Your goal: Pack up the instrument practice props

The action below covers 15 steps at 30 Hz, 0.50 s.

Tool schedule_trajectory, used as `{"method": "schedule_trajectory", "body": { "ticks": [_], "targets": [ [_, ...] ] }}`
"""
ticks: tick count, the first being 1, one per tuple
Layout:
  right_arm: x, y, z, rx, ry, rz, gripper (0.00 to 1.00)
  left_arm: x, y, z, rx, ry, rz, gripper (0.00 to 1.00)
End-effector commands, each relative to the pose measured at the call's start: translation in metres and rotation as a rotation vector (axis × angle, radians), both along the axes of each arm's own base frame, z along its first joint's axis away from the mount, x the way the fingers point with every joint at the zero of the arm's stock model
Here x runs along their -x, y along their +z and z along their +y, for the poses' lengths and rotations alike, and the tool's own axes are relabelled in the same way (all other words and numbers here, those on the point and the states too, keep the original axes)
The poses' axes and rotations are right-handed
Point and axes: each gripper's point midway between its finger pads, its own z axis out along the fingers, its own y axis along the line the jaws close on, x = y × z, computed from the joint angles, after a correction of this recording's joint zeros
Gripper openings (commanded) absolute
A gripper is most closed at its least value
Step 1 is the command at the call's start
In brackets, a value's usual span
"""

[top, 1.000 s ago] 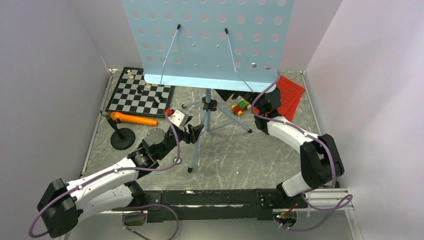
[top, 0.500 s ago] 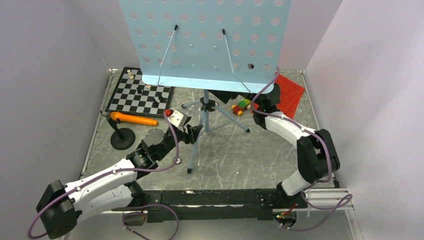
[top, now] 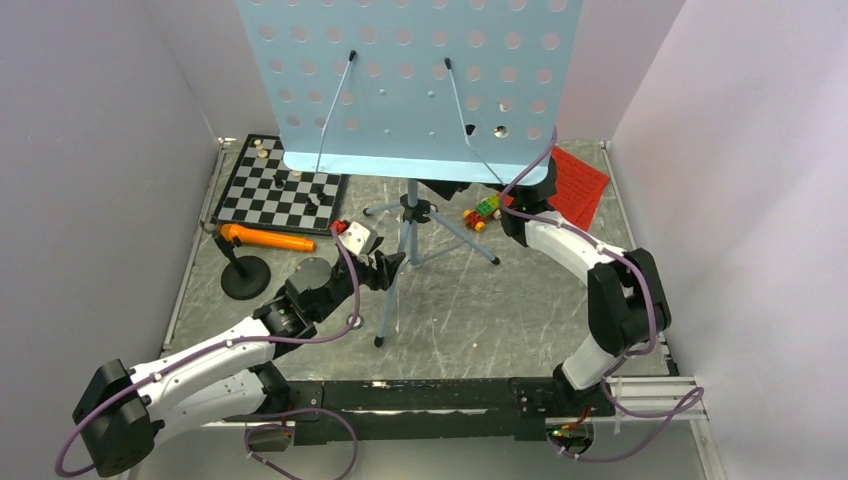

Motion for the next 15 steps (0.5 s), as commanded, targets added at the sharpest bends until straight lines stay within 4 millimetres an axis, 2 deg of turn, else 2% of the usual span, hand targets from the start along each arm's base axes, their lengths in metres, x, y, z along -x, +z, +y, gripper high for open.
{"method": "schedule_trajectory", "body": {
  "ticks": [1,9,13,15],
  "targets": [
    [-0.0004,0.0171,0.0025,-0.033,0.058,-0.053,0.83,0.0049,0.0084,-0.0018,0.037,-0.015,-0.005,0.62],
    [-0.0091,0.0163,0.0074,-0.010,0.064,-0.042,0.78,0.0066,0.0060,-0.0046,0.034,-0.027,0.003,0.61],
    [-0.0101,0.0143,0.0066,-0.010,0.044,-0.038,0.82,0.0056,0.0043,-0.0065,0.030,-0.028,0.011,0.61],
    [-0.0088,0.0154,0.0078,-0.015,0.053,-0.038,0.80,0.0051,0.0034,-0.0073,0.028,-0.029,0.014,0.61]
  ]
}}
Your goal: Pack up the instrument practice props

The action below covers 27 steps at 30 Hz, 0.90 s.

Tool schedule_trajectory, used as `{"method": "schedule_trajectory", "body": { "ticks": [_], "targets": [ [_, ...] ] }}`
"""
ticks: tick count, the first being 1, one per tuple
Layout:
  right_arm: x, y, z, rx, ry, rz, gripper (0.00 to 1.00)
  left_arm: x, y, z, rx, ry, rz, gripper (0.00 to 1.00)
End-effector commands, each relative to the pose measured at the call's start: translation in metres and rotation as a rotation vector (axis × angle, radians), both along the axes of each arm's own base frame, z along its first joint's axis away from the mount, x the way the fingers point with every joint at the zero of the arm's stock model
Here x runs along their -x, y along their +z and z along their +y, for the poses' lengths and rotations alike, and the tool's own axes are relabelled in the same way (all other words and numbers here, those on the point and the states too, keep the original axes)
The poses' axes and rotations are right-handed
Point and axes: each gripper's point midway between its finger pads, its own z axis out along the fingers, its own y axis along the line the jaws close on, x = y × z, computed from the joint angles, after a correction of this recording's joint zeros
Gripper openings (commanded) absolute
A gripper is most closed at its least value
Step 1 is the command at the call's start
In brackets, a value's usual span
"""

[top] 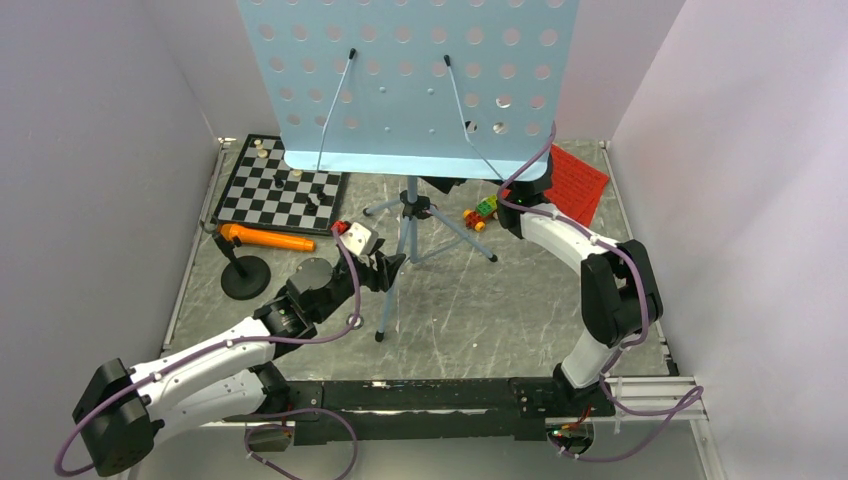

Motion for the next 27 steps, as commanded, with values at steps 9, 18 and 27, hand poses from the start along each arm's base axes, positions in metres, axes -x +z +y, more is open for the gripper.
{"method": "schedule_trajectory", "body": {
  "ticks": [9,18,27],
  "targets": [
    [0.014,0.011,0.017,-0.028,0.092,-0.012,0.48,0.002,0.001,-0.010,0.021,-0.024,0.016,0.59],
    [0.019,0.000,0.015,0.021,0.041,0.009,0.00,0.001,-0.002,-0.010,0.003,-0.016,0.023,0.59],
    [0.020,-0.025,0.005,0.087,-0.079,-0.016,0.00,-0.002,0.001,-0.009,0.013,0.007,0.018,0.58]
  ]
}}
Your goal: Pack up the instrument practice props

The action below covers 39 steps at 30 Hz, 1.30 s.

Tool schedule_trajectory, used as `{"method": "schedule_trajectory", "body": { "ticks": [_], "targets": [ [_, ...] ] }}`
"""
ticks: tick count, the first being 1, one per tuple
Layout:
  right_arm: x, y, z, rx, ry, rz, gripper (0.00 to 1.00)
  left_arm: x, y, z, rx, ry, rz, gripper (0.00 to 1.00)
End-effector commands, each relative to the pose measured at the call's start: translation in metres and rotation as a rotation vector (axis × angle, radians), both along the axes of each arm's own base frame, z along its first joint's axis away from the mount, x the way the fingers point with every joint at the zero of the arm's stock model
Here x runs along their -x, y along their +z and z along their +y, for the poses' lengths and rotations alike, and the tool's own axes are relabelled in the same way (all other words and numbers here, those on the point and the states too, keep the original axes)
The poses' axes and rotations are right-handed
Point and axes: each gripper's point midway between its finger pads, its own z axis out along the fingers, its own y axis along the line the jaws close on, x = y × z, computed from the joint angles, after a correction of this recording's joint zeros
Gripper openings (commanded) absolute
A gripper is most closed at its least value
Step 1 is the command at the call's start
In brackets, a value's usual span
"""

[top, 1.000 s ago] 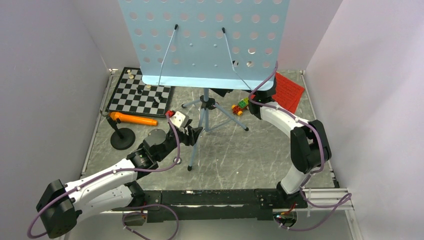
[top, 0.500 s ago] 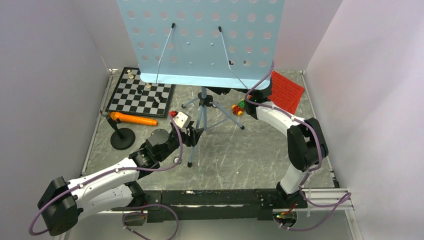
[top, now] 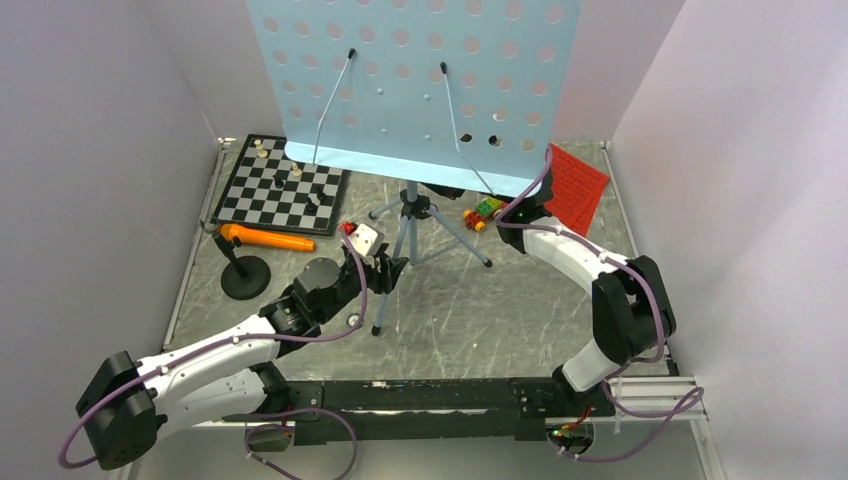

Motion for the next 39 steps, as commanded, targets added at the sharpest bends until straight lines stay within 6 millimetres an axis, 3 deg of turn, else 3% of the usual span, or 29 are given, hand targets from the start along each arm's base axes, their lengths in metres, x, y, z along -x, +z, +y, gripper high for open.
{"method": "schedule_trajectory", "body": {
  "ticks": [1,7,13,21,27,34,39],
  "targets": [
    [-0.003,-0.026,-0.001,0.052,-0.053,0.137,0.00,-0.003,0.016,-0.002,0.037,0.014,-0.021,0.58],
    [-0.003,-0.070,0.001,0.157,-0.177,0.135,0.00,-0.006,0.017,0.001,0.057,0.041,-0.022,0.59],
    [-0.001,-0.103,-0.013,0.180,-0.269,0.190,0.00,-0.009,0.016,0.006,0.097,0.080,-0.020,0.63],
    [0.017,-0.136,-0.021,0.202,-0.257,0.260,0.00,-0.013,0.027,0.010,0.185,0.112,-0.086,0.78],
    [0.031,-0.149,-0.026,0.197,-0.231,0.297,0.00,-0.014,0.035,-0.010,0.214,0.033,-0.140,0.83],
    [0.041,-0.142,-0.028,0.181,-0.199,0.311,0.00,-0.023,0.014,-0.028,0.151,0.005,-0.124,0.79],
    [0.042,-0.131,-0.028,0.178,-0.188,0.303,0.00,-0.027,0.003,-0.037,0.123,-0.014,-0.104,0.61]
  ]
}}
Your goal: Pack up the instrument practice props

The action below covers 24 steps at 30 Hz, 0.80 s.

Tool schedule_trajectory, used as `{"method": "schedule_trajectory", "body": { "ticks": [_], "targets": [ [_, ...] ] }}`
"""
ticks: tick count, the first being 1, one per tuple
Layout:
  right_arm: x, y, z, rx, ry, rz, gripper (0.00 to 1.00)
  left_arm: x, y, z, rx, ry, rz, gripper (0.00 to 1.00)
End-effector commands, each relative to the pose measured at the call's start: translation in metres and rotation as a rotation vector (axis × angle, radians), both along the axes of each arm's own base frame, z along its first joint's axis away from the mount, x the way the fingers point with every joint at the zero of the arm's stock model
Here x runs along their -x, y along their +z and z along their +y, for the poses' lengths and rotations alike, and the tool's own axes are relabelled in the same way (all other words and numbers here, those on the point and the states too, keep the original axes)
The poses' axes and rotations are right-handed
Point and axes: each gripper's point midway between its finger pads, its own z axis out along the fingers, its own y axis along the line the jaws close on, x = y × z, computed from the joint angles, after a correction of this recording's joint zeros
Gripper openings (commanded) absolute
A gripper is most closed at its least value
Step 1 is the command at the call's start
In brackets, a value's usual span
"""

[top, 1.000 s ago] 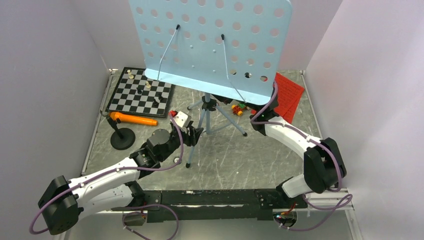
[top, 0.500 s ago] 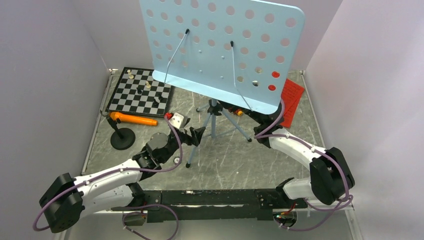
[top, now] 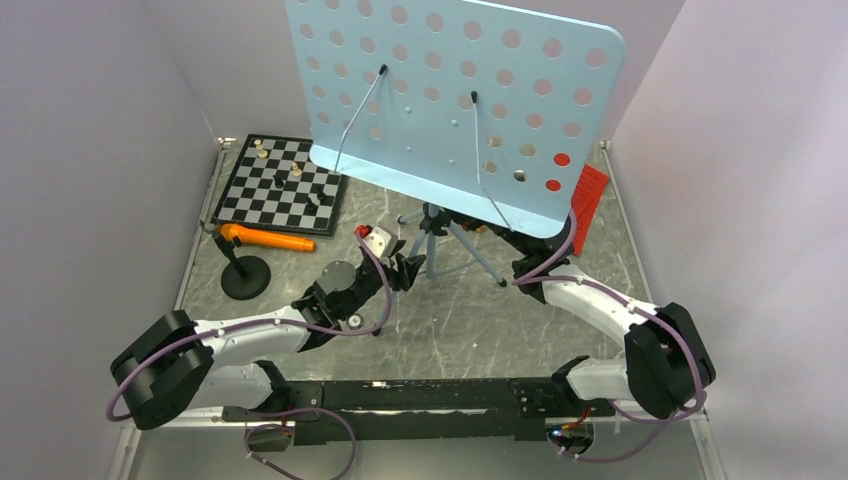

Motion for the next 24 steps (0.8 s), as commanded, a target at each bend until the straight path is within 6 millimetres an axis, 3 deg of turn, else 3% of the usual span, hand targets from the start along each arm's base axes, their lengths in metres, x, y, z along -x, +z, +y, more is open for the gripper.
{"method": "schedule_trajectory", "body": {
  "ticks": [1,2,5,9,13,20,24],
  "targets": [
    [0.005,-0.115,0.012,0.235,0.111,0.400,0.00,-0.006,0.020,-0.008,0.034,-0.009,-0.052,0.56],
    [0.004,-0.112,0.011,0.232,0.104,0.399,0.02,-0.005,0.021,-0.008,0.035,-0.011,-0.055,0.54],
    [0.001,-0.101,0.010,0.230,0.081,0.382,0.31,-0.005,0.021,-0.006,0.027,-0.005,-0.058,0.51],
    [-0.003,-0.084,0.009,0.215,0.059,0.355,0.56,-0.005,0.023,-0.002,0.013,0.006,-0.066,0.46],
    [-0.010,-0.071,0.009,0.214,0.034,0.334,0.66,-0.004,0.023,-0.001,0.008,0.007,-0.065,0.39],
    [-0.018,-0.045,0.012,0.170,0.032,0.294,0.75,-0.002,0.021,-0.004,0.000,-0.011,-0.062,0.28],
    [-0.024,-0.028,0.008,0.118,-0.003,0.262,0.87,-0.001,0.021,-0.003,-0.006,-0.015,-0.062,0.23]
  ]
}}
